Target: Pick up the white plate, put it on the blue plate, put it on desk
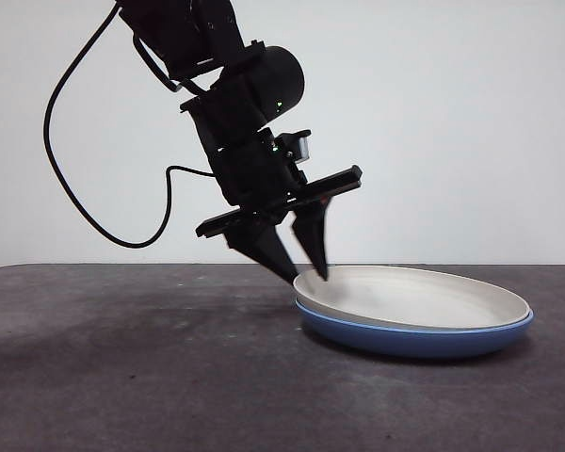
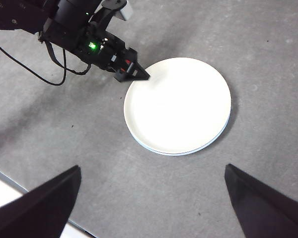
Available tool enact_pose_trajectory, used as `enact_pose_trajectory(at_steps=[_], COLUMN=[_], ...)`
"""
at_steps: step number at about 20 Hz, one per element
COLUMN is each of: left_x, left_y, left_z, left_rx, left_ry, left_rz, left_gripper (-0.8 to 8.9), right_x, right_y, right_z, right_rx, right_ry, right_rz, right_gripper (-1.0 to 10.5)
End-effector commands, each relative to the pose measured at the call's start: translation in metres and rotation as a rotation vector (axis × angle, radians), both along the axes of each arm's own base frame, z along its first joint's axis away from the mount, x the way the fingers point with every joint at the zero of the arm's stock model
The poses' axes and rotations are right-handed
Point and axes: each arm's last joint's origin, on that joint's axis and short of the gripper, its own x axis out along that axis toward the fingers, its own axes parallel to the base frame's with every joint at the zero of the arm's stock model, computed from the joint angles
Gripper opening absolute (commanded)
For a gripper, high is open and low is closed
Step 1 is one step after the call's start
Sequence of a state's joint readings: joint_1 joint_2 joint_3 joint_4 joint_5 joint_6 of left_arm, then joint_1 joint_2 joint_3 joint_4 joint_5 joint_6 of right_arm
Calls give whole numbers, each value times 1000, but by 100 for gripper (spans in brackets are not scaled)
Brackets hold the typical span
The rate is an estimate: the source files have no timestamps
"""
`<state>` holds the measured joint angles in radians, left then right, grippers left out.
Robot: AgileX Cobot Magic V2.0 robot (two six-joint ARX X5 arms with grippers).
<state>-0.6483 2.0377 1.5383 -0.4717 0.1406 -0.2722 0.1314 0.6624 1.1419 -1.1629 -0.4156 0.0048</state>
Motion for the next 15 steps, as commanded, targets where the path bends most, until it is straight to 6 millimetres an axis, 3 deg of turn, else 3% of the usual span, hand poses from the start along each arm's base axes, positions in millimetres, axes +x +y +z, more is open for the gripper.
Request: enact_pose_trajectory(at_steps=[1,6,11,15], left_x=[2,-2,-21,-50], left_y=[-6,-3,20,60], left_z=[-1,23,89,145], left_rx=[-2,-20,-65,-70], left_ry=[1,-41,-159,-219], left_rz=[-13,-29,-53,-43], left_gripper=[359,359,358,358], right_x=[-1,-1,0,2], right_y=[0,0,-1,-1], right_z=[5,5,4,4], right_rx=[6,6,-27,-30], right_ry=[-18,-18,-21,-14], right_rz=[-2,-2,-44,-46], right_gripper=[464,464,464,464])
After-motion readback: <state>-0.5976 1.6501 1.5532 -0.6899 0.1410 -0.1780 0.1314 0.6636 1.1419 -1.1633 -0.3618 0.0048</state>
